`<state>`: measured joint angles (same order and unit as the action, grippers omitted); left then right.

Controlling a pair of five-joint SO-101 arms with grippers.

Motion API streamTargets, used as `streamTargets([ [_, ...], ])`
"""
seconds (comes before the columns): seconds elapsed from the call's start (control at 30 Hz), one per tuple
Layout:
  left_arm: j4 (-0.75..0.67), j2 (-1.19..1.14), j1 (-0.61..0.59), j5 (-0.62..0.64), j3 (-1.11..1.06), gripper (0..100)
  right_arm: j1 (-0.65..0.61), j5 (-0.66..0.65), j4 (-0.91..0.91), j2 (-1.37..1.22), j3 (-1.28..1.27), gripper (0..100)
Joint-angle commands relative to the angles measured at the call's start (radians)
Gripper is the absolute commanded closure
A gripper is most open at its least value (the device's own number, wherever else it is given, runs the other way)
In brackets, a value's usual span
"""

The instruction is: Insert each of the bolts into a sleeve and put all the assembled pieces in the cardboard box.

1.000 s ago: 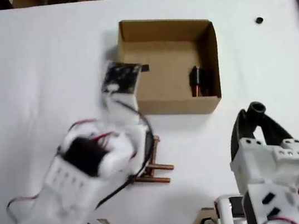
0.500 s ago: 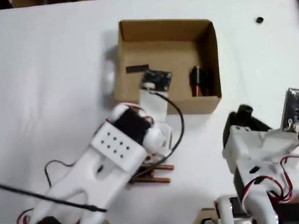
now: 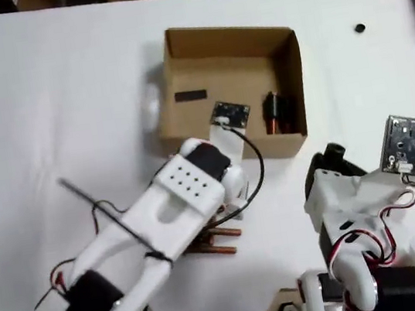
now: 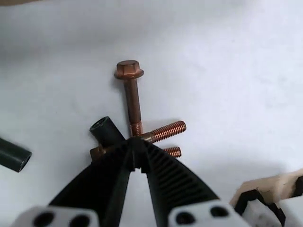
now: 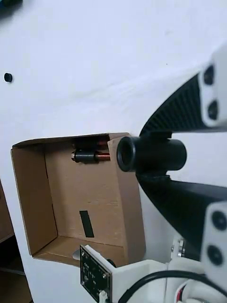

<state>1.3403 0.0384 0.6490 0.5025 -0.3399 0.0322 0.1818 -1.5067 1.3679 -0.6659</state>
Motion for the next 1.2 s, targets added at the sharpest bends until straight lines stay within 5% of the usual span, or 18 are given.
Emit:
streamTargets([
  [0.0,-0.06,-0.038,-0.014,-0.002,0.041,98,0.01,-0.003,0.021,0.007,0.003,97.9],
  [0.3,-0.087,-0.129,-0.077,-0.083,0.039,85,0.008,-0.005,0.035,0.007,0.003,97.9],
  [1.07,-0.281,-0.367,-0.15,-0.084,0.03,89,0.004,-0.005,0.101,0.002,0.003,97.9],
  [1.17,-0.267,-0.394,-0.15,-0.084,0.048,96,0.002,-0.005,0.119,0.002,0.003,97.9],
])
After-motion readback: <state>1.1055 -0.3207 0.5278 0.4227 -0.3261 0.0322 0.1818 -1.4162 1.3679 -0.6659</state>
